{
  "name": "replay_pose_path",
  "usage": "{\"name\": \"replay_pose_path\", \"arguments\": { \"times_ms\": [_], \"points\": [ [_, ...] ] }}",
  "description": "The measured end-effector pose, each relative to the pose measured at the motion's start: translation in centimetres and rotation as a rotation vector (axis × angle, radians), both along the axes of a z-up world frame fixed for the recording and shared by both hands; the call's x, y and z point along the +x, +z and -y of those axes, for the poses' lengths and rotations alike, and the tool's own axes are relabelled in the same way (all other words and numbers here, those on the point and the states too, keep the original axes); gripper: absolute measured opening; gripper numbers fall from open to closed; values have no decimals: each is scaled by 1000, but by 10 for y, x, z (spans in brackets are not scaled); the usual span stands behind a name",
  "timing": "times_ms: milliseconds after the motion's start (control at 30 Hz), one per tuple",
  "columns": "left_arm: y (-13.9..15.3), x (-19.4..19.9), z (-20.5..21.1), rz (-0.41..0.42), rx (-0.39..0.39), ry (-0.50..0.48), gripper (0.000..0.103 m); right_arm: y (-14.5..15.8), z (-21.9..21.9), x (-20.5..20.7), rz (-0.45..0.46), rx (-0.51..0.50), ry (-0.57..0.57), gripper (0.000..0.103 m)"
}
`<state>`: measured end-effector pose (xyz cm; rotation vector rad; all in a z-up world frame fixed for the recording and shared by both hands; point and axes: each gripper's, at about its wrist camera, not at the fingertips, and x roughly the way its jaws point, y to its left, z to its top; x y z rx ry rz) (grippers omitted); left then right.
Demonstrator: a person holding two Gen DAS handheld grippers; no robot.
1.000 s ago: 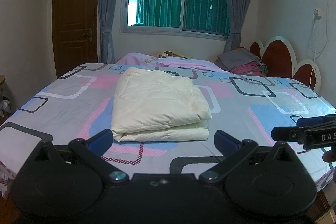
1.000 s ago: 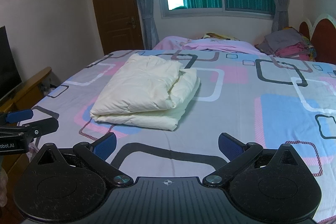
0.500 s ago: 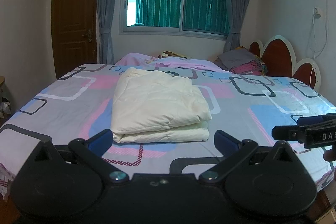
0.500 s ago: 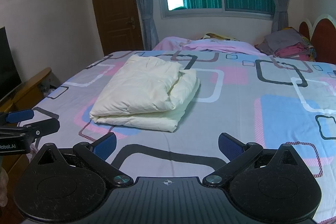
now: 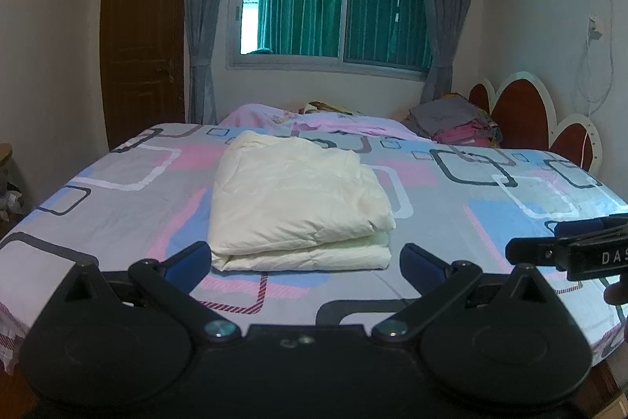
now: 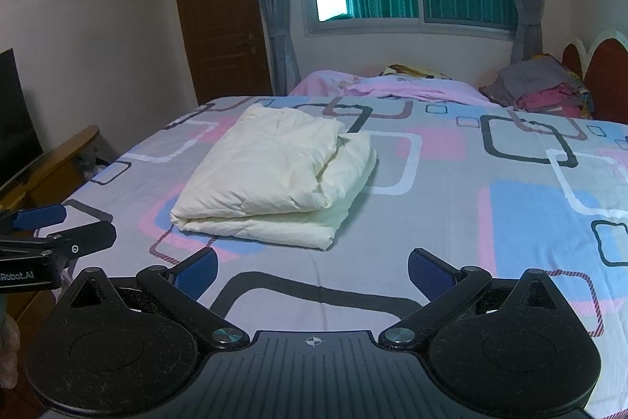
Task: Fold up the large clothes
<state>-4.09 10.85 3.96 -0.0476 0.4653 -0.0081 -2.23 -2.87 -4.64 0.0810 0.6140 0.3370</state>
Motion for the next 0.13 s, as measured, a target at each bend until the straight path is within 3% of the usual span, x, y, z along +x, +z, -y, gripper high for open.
{"name": "replay_pose_path", "arguments": {
  "times_ms": [133],
  "points": [
    [1,-1,1,13,-6,4,101,0,1,0,0,1,0,102]
  ]
}}
